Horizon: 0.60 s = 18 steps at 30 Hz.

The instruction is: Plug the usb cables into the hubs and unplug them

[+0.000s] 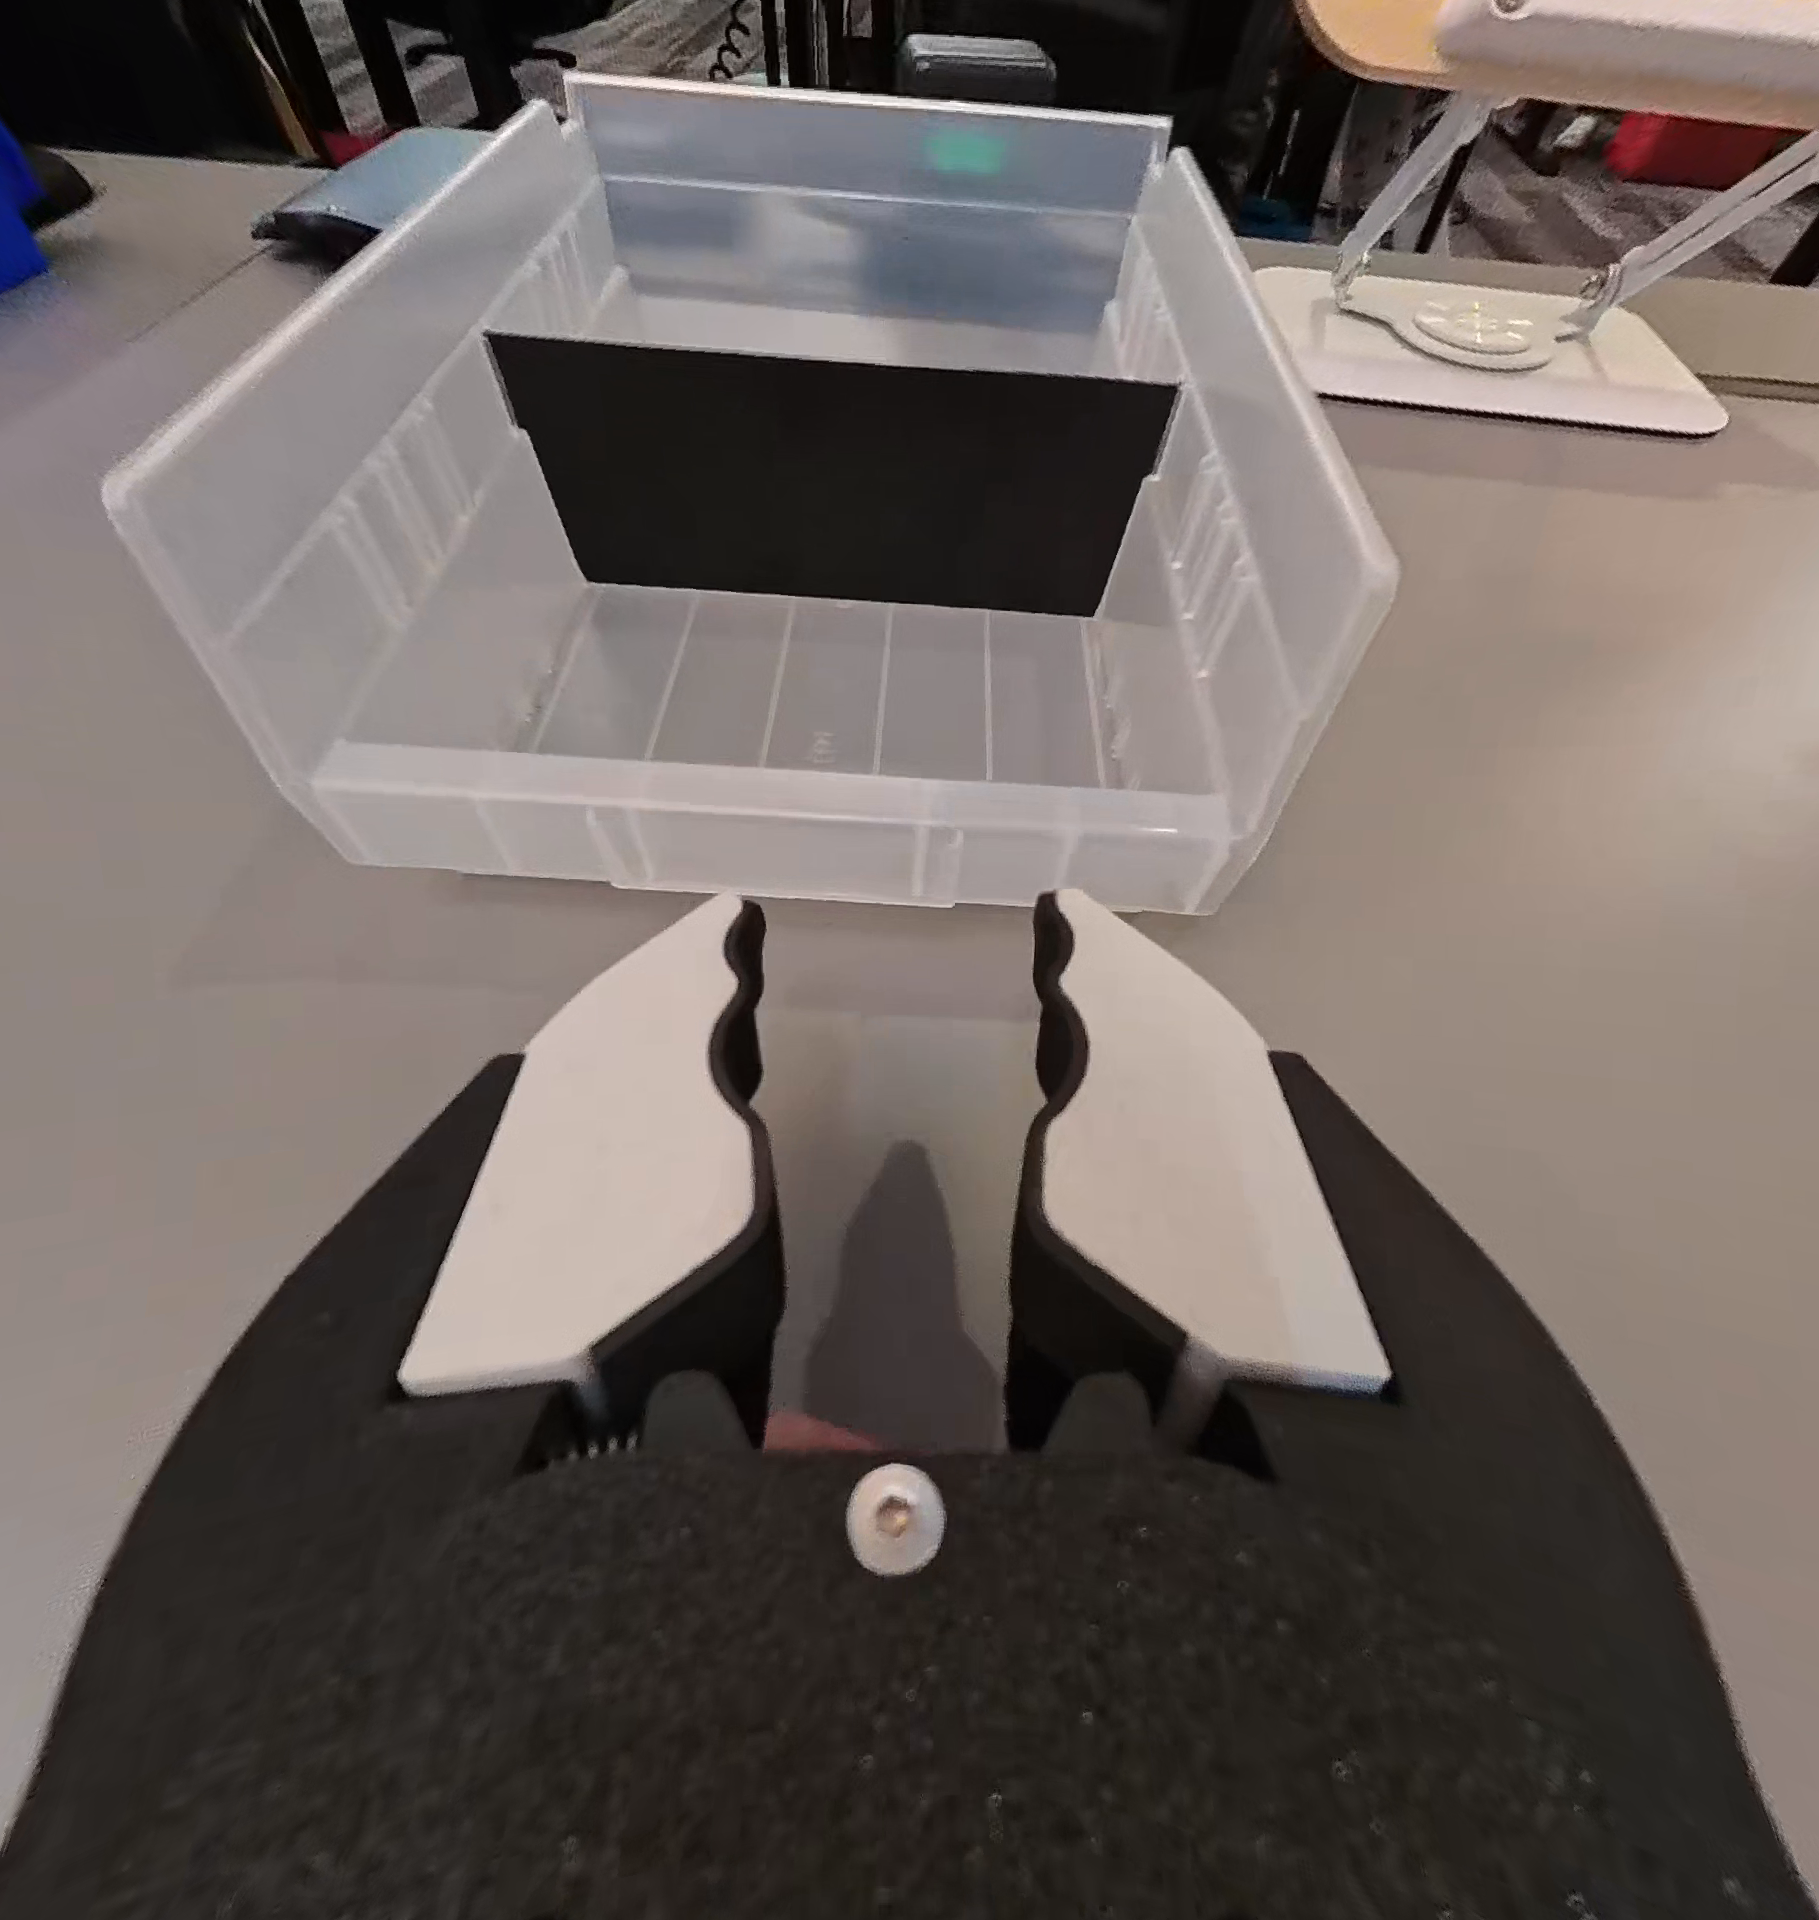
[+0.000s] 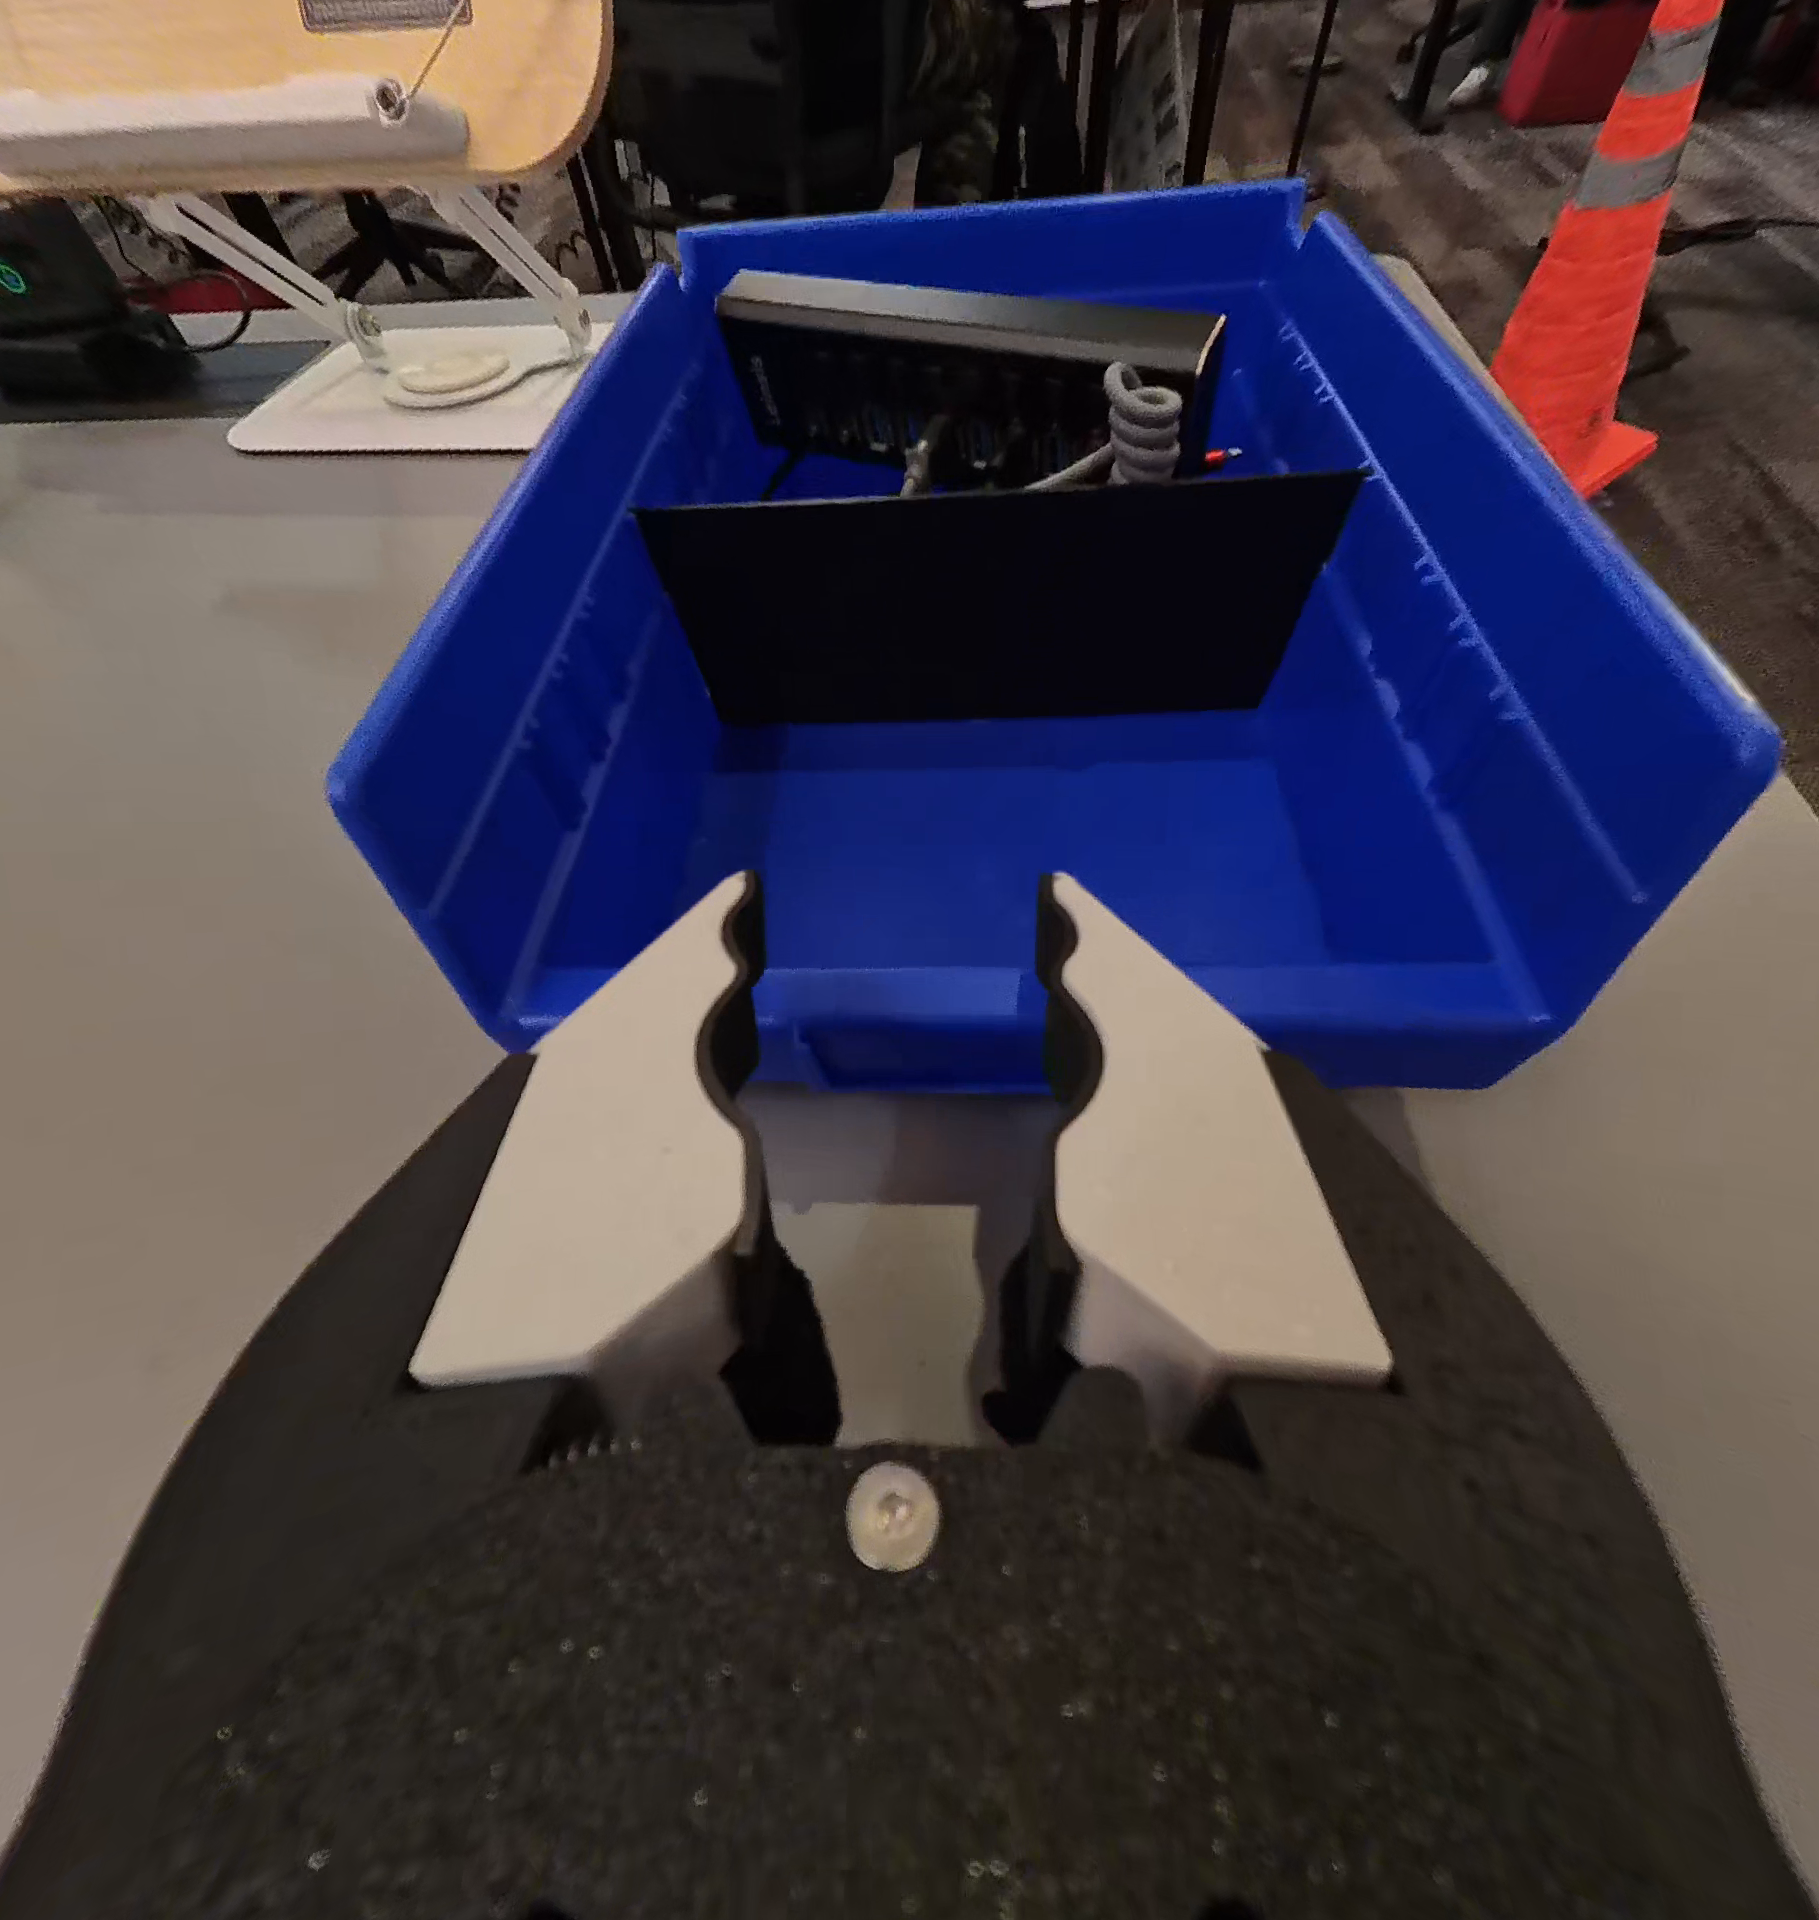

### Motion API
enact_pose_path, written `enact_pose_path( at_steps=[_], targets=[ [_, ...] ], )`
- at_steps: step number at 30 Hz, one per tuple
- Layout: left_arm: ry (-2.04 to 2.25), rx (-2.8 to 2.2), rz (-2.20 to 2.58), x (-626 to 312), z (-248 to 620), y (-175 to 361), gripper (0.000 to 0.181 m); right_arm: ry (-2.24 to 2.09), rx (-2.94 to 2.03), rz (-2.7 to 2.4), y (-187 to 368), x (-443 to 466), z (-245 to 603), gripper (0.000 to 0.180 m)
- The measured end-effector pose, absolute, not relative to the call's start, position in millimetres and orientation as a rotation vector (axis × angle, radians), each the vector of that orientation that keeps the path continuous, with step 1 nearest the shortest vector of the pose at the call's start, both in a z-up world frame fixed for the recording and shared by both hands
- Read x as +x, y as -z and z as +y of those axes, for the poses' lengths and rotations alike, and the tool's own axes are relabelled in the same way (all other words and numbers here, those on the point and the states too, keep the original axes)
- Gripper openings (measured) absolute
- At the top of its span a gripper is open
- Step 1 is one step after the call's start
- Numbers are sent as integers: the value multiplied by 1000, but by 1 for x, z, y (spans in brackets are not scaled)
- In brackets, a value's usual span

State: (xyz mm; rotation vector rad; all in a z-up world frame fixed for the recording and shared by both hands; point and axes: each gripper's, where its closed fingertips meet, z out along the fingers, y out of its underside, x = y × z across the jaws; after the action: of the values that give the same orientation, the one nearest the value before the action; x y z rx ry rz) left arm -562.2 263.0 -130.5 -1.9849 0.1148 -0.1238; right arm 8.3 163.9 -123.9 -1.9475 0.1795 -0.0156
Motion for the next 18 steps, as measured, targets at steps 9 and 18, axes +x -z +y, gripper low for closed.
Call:
enact_pose_path(
  at_steps=[9,18],
  targets=[
    [126,-1949,185,-547,265,124,47,-133,-1816,102,96,-15,162,53],
    [348,-1843,452,-468,237,109,49,-88,-1917,-81,107,-96,200,65]
  ],
)
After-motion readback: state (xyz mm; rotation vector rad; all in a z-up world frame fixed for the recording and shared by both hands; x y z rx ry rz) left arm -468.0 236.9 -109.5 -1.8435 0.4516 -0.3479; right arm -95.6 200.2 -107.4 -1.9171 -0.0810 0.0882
